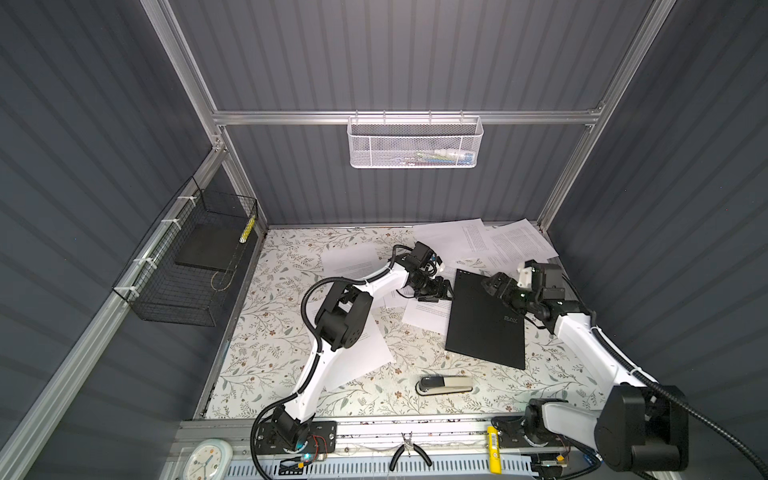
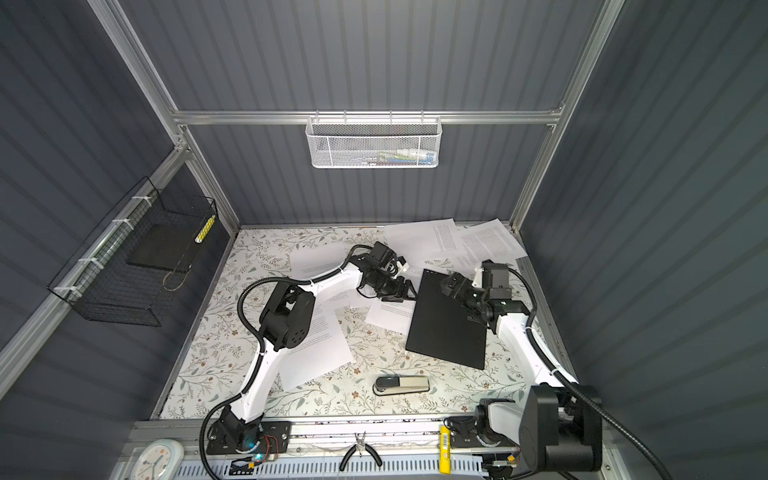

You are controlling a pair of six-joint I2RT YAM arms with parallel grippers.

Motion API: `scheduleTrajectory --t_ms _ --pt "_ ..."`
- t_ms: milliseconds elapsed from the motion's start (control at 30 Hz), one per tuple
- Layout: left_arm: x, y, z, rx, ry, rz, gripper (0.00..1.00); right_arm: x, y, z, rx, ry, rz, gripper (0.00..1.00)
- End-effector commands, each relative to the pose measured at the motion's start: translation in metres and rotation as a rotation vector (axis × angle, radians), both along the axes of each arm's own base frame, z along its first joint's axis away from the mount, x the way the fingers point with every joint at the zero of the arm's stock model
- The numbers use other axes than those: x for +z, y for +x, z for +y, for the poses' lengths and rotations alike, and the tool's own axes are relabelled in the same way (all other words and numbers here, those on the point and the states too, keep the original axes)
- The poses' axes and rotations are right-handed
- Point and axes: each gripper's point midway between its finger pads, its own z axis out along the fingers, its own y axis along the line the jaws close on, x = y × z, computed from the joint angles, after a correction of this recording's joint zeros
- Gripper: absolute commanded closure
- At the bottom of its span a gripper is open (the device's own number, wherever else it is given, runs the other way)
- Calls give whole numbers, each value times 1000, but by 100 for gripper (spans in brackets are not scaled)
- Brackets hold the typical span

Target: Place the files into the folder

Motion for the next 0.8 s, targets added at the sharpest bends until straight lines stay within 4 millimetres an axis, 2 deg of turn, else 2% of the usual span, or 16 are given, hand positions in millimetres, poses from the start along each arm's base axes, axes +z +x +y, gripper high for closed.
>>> scheduleTrajectory --t_ms 0,167,333,533,767 --pt "20 -15 -3 -49 9 -30 32 -17 -11 -19 -115 16 63 1" --pt "24 -33 5 -107 63 -156 27 -49 -29 -48 -232 -4 169 1" --pt "20 -51 6 -146 59 -117 28 -77 -50 -76 -382 -3 246 1" --pt "10 -64 -1 -168 63 -82 31 -96 -53 -74 -399 49 303 1" --pt "4 -59 -11 -153 60 -57 34 -107 -49 -63 -373 114 338 1"
